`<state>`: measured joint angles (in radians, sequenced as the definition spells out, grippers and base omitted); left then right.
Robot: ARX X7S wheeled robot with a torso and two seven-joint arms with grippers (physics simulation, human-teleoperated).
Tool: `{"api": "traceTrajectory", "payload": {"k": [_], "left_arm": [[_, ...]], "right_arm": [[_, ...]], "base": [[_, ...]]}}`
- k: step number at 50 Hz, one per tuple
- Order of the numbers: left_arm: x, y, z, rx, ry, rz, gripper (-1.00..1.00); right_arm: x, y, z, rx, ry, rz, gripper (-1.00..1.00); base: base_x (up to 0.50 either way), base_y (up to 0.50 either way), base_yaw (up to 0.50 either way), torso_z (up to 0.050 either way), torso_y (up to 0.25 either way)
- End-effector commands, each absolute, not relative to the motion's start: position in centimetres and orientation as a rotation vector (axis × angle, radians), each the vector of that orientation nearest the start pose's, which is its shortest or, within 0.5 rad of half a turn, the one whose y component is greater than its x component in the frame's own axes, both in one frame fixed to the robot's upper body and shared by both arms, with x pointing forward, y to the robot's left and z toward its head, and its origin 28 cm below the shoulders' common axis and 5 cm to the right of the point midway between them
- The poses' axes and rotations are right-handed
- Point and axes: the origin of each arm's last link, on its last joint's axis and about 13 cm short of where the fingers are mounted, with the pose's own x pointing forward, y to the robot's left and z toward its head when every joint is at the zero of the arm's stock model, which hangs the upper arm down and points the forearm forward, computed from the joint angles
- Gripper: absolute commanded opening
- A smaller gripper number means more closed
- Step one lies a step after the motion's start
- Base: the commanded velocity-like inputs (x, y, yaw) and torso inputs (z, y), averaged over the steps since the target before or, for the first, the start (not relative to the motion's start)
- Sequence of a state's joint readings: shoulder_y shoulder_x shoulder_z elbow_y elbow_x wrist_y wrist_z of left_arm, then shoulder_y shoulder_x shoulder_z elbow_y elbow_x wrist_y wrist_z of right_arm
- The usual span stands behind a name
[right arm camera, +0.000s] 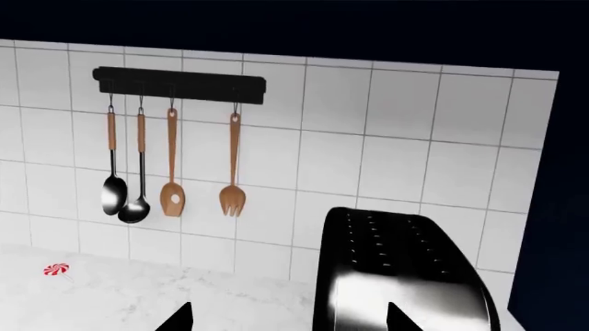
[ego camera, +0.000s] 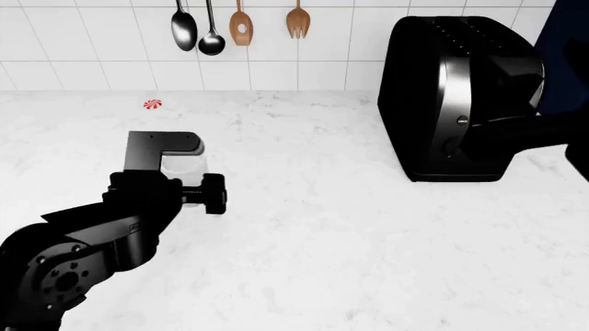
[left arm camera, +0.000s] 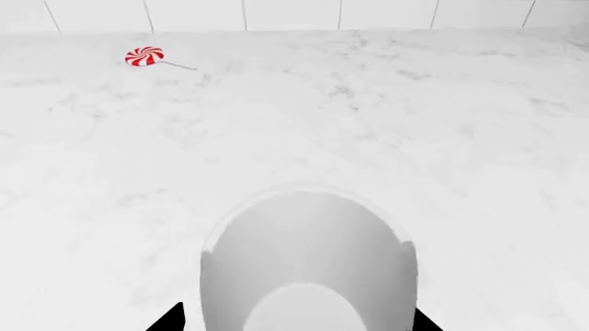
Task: A wet mug is on the counter and needs to be dried. Pick it up and place it upside down in the open cabinet.
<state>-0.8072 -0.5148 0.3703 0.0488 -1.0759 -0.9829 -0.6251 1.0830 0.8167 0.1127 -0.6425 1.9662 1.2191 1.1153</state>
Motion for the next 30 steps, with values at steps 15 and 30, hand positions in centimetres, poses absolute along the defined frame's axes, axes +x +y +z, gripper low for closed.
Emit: {"api": "traceTrajectory", "payload": {"k": [15,30], "left_arm": [[29.2,23.2,22.2,0.16,0.226,-0.11,-1.0],[26.7,24.9,33.4,0.91,-0.285,0.012,-1.0]], "right_arm": [[17.1,-15.9,32.5,-0.066,-0.168,0.136,1.0],[19.1,-17.6,35.7,-0.077,-0.13,0.174,1.0]], "base": [[0.0,0.0,0.0,0.0,0.0],[0.0,0.0,0.0,0.0,0.0]]}}
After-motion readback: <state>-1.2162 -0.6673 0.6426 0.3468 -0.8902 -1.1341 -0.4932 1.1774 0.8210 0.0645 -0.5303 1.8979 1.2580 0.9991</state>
